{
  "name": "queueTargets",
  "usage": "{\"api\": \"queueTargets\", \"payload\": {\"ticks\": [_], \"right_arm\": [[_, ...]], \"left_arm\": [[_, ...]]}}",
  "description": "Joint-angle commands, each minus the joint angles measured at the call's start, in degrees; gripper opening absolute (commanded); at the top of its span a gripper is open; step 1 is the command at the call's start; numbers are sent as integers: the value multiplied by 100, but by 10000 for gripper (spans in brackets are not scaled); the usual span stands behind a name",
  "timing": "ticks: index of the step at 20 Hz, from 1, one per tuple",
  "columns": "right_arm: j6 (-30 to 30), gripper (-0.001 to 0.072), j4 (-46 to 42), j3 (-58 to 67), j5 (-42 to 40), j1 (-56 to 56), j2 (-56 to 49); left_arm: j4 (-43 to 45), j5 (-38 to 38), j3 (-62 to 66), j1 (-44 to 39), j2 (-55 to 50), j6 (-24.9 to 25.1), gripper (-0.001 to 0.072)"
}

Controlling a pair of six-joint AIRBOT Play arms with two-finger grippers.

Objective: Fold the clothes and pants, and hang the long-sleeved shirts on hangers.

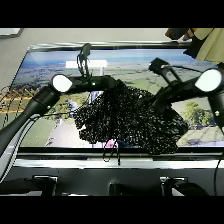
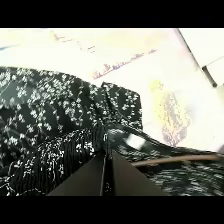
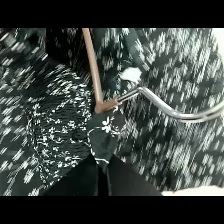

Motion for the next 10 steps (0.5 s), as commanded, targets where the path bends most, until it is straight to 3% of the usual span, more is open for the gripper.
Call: {"api": "queueTargets", "payload": {"ticks": [1,6,10], "right_arm": [[26,18,-133,2,-870,385,-92],[0,19,13,466,-881,385,105],[-750,20,407,752,210,385,468]], "left_arm": [[632,-719,422,-59,177,4,16],[1305,-1818,249,-179,610,-94,16],[1445,-1631,-306,-459,942,-103,16]]}}
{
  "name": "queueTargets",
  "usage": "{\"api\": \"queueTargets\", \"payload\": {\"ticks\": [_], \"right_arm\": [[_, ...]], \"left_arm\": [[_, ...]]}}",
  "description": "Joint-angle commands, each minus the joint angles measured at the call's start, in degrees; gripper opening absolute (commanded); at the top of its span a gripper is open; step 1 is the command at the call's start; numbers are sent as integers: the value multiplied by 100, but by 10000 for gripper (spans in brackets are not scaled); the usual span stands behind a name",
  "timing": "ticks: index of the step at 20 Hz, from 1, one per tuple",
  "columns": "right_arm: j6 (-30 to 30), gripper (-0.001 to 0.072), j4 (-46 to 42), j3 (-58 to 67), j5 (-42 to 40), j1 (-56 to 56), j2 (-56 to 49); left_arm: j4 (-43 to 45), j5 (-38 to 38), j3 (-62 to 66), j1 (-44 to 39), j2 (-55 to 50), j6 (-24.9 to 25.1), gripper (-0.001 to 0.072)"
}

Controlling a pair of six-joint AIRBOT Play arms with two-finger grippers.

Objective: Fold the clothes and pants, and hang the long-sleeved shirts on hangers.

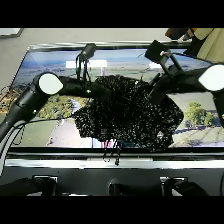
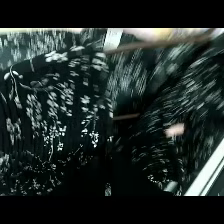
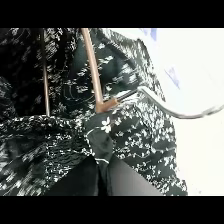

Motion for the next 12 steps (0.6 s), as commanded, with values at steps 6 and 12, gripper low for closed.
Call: {"api": "queueTargets", "payload": {"ticks": [6,12], "right_arm": [[-1165,20,356,192,1021,11,605],[-1703,20,402,186,898,11,455]], "left_arm": [[813,-120,-343,-544,553,-485,505],[1300,-909,-343,52,1226,-407,692]]}}
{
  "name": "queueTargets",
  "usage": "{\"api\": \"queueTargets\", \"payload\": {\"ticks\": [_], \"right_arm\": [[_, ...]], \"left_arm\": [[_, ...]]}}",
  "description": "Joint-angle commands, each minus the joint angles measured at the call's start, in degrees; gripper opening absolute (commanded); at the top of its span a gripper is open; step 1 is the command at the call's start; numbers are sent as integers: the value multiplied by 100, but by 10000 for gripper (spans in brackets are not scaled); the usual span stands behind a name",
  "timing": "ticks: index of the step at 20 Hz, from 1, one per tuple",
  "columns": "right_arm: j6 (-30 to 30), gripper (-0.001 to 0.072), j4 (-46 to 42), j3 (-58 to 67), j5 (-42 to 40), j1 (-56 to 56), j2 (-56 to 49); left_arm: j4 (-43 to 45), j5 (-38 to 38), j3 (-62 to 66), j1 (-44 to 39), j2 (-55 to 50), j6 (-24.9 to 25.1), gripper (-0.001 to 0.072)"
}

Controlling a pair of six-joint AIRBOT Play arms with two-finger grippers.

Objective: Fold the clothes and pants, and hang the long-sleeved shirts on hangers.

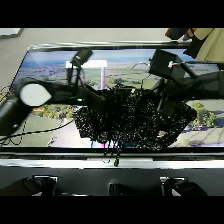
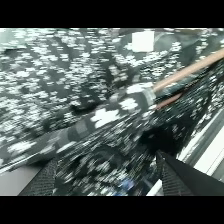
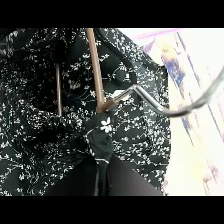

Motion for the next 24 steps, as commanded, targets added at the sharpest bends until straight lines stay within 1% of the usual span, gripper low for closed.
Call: {"api": "queueTargets", "payload": {"ticks": [1,2,4,6,7,10,13,14,19,22,23,24], "right_arm": [[-396,20,164,0,-83,4,-164],[-496,20,339,0,-195,4,-267],[-772,20,723,0,-437,4,-463],[-975,20,975,0,-608,4,-627],[-1027,20,1051,0,-597,4,-708],[-1097,20,1298,2,-553,4,-890],[-1141,20,1408,0,-546,4,-938],[-1141,20,1408,0,-525,4,-938],[-1137,19,1403,0,-13,4,-938],[-1137,19,1360,0,59,4,-938],[-1139,19,1362,0,52,4,-938],[-1139,19,1362,0,48,4,-938]], "left_arm": [[479,-597,-7,466,579,229,692],[520,-669,-7,704,785,452,692],[518,-778,-7,1174,1008,1104,692],[490,-857,-92,1478,968,1506,691],[365,-857,-203,1530,925,1740,691],[-48,-855,-671,1451,804,2719,691],[-63,-850,-955,1366,728,3536,690],[-61,-826,-990,1368,704,3720,690],[-42,-407,-988,1381,592,4197,681],[-92,-435,-988,1517,590,4207,672],[-302,-450,-988,1613,581,4214,672],[-660,-496,-990,1700,560,4363,672]]}}
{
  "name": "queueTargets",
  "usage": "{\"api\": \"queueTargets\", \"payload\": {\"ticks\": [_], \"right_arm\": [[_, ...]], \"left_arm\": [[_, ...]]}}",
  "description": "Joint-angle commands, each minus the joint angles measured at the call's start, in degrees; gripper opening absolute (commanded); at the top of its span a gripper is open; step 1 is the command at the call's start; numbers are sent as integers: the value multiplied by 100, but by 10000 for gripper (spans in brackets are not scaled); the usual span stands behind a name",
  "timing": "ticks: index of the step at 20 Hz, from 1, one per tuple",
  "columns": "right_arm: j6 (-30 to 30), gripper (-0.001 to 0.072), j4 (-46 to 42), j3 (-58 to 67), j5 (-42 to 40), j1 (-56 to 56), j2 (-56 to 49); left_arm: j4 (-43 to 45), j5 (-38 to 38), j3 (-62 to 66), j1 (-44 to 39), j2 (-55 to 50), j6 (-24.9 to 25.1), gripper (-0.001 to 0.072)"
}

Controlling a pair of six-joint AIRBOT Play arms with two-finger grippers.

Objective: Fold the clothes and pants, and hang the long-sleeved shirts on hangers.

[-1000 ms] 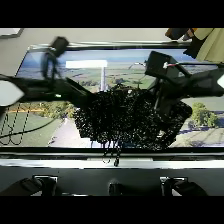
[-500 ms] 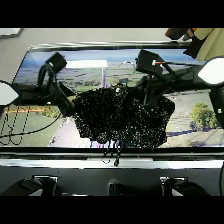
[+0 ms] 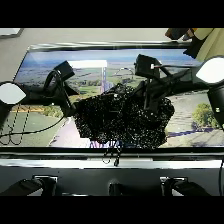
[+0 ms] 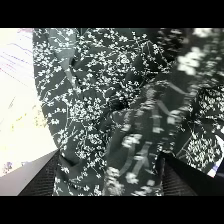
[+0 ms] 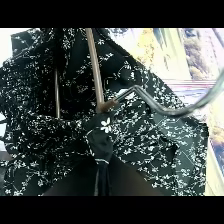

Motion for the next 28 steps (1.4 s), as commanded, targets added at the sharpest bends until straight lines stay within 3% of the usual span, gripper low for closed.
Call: {"api": "queueTargets", "payload": {"ticks": [1,6,7,10,11,15,16,18,20,24,26,28], "right_arm": [[-9,19,-17,2,92,4,-4],[-9,19,-17,2,92,4,-4],[-9,19,-17,2,92,4,-4],[-9,19,-17,2,90,4,-4],[-9,19,-17,2,90,4,-4],[0,22,-22,4,17,4,-2],[48,48,-26,4,-33,4,-2],[450,202,-68,24,-212,4,2],[1075,310,-245,33,-402,-57,111],[1622,328,-717,33,-380,-599,662],[1797,410,-713,33,-350,-977,984],[1910,423,-745,31,-173,-1399,1270]], "left_arm": [[-807,-61,-9,199,-66,472,672],[-1207,-166,-9,116,-413,592,662],[-1276,-205,-7,105,-472,592,578],[-1294,-323,-9,125,-516,592,79],[-1294,-315,-7,125,-507,592,19],[-1292,-313,-4,122,-505,592,17],[-1290,-310,-2,122,-503,592,16],[-1241,-278,7,122,-490,592,15],[-1080,-173,7,122,-433,592,15],[-988,46,7,118,-323,590,15],[-986,162,7,118,-297,590,15],[-986,260,7,118,-254,592,14]]}}
